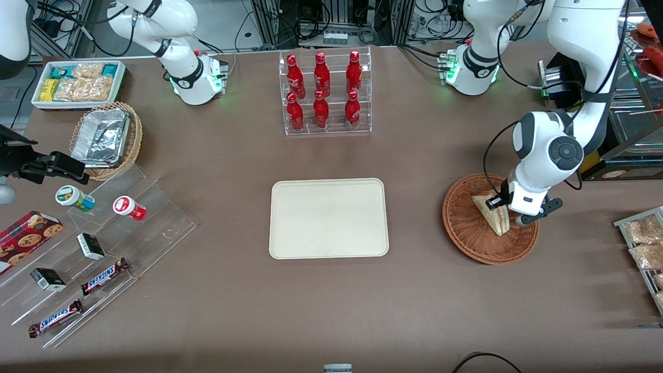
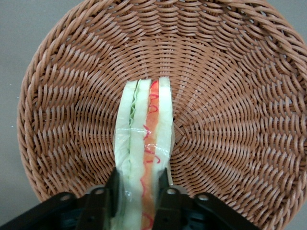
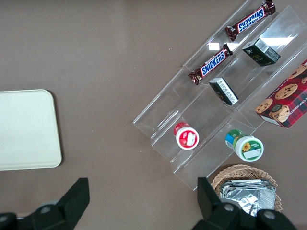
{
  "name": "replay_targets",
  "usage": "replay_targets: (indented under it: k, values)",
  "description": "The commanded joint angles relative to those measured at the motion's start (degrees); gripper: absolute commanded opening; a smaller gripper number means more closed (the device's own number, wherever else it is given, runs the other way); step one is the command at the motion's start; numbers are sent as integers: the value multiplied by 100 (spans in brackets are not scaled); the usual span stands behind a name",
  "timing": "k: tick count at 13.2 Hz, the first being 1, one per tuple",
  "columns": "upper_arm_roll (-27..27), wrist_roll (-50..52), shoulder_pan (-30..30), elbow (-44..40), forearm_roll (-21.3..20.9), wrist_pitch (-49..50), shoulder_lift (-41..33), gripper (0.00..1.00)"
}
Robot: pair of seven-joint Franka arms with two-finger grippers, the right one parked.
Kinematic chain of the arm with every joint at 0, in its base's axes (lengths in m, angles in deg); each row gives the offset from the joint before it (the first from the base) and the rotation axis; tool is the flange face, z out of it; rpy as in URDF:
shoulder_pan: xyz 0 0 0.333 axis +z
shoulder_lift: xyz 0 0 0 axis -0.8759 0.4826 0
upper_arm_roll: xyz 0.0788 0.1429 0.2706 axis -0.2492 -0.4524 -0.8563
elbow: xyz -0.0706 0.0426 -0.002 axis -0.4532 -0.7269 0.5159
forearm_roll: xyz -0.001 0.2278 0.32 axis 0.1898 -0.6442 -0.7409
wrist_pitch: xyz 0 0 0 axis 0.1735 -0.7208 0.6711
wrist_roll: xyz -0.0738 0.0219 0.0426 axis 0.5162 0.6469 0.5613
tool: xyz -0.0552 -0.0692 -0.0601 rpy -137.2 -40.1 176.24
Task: Place sandwich from basket to tray
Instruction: 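Lift the sandwich and carry it over the white tray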
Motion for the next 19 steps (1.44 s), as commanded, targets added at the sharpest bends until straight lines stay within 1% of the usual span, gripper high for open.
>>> replay_targets:
  k: [1, 4, 6, 9, 11, 13, 16, 19]
  values:
    - [13, 72, 42, 206, 50, -181, -90, 0]
    - [5, 55, 60, 144, 50, -155, -134, 0]
    - [4, 72, 51, -48, 41, -33, -213, 0]
    - [22, 116, -1, -942, 41, 1422, -240, 0]
    - [136, 405, -80, -1427, 23, 2014, -249, 0]
    - [268, 459, -299, -1683, 32, 2217, -231, 0]
    - [374, 441, -887, -1894, 32, 2244, -161, 0]
    - [382, 21, -1459, -2403, 32, 2331, 128, 0]
